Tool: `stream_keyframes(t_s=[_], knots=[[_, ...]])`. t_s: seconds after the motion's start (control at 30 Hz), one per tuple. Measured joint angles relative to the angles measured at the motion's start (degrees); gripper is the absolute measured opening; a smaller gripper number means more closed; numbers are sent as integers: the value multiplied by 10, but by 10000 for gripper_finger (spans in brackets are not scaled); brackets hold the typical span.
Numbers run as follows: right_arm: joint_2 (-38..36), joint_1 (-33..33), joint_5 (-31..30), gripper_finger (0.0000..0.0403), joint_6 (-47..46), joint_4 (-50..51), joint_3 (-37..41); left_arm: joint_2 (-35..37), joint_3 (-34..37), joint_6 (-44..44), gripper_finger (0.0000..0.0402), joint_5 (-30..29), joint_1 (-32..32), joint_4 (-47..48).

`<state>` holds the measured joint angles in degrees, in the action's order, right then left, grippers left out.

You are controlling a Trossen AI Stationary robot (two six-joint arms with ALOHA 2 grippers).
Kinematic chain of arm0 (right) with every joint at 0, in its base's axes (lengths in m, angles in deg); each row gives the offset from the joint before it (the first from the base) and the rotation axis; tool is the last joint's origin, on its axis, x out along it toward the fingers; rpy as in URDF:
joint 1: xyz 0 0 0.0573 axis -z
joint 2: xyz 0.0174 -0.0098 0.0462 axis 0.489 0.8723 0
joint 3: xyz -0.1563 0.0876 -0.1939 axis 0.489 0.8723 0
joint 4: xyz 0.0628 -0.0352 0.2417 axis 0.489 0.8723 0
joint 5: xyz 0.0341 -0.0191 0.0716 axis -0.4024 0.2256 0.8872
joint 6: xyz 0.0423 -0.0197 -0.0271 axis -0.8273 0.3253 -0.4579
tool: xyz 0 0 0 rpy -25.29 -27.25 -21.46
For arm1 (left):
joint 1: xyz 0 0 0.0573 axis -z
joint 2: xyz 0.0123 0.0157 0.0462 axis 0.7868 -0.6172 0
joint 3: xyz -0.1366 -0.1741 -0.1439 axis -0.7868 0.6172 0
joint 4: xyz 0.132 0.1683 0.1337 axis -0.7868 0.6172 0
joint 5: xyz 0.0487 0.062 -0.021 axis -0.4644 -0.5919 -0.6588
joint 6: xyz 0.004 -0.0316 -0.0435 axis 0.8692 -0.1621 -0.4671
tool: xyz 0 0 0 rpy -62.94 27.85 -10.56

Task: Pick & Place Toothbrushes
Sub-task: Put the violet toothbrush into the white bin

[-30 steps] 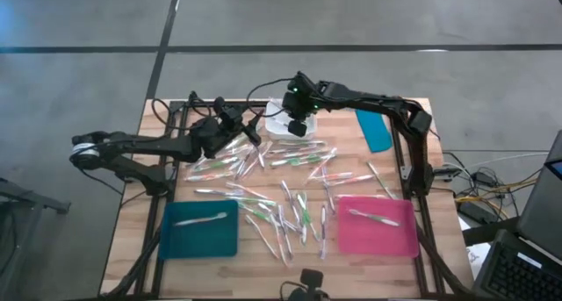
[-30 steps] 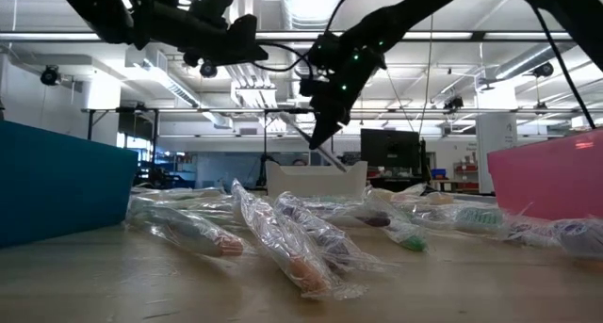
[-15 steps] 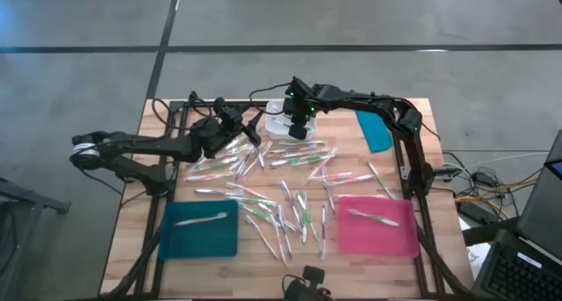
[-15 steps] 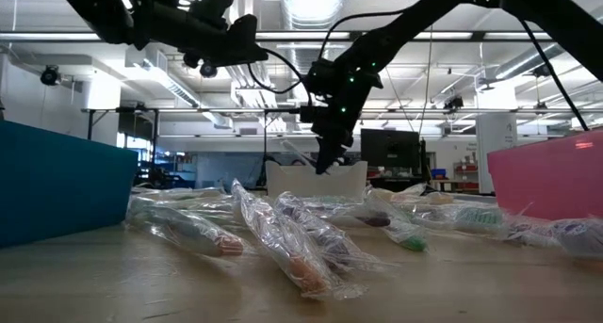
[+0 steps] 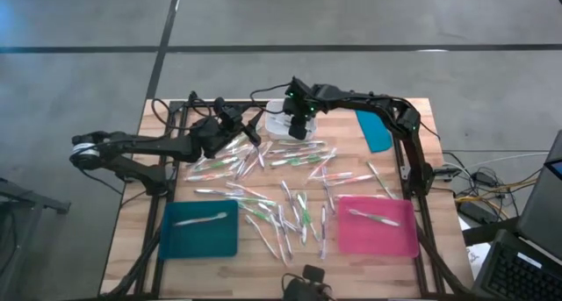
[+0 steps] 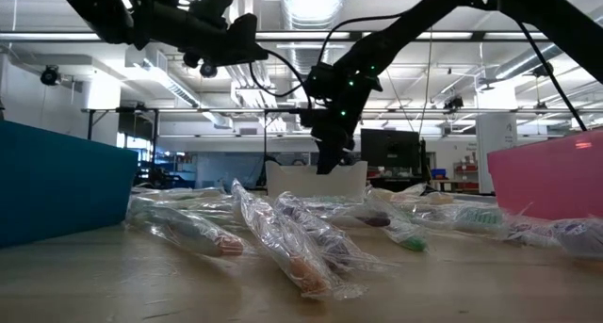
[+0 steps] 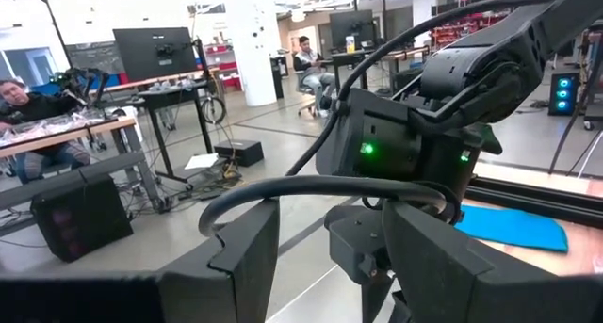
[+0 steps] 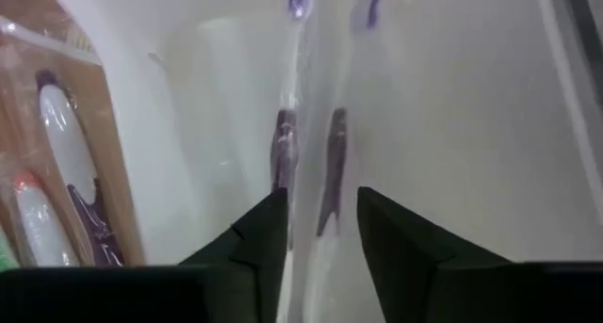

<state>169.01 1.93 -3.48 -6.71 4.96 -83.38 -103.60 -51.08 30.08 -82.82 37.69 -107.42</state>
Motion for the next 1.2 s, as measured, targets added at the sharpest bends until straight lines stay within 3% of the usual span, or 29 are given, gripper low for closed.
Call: stream_keyframes(t_s=[0.13, 0.27, 0.4, 0.6, 0.83, 1.2], knots=[[-2, -2, 7, 157, 1, -1, -21, 0, 0, 0, 195, 0, 0, 0], [-1, -5, 84, 152, 4, -4, -33, 0, 0, 0, 195, 0, 0, 0], [2, -7, 103, 110, 5, -19, -33, 0, 0, 0, 195, 0, 0, 0], [21, -6, 107, 18, 7, -52, -32, 0, 0, -1, 195, 0, 0, 3], [28, -5, 150, 8, 7, -61, -32, 0, 0, 0, 195, 0, 0, 1], [58, -6, 146, 8, -3, -80, -27, 0, 0, -10, 195, 0, -1, -19]])
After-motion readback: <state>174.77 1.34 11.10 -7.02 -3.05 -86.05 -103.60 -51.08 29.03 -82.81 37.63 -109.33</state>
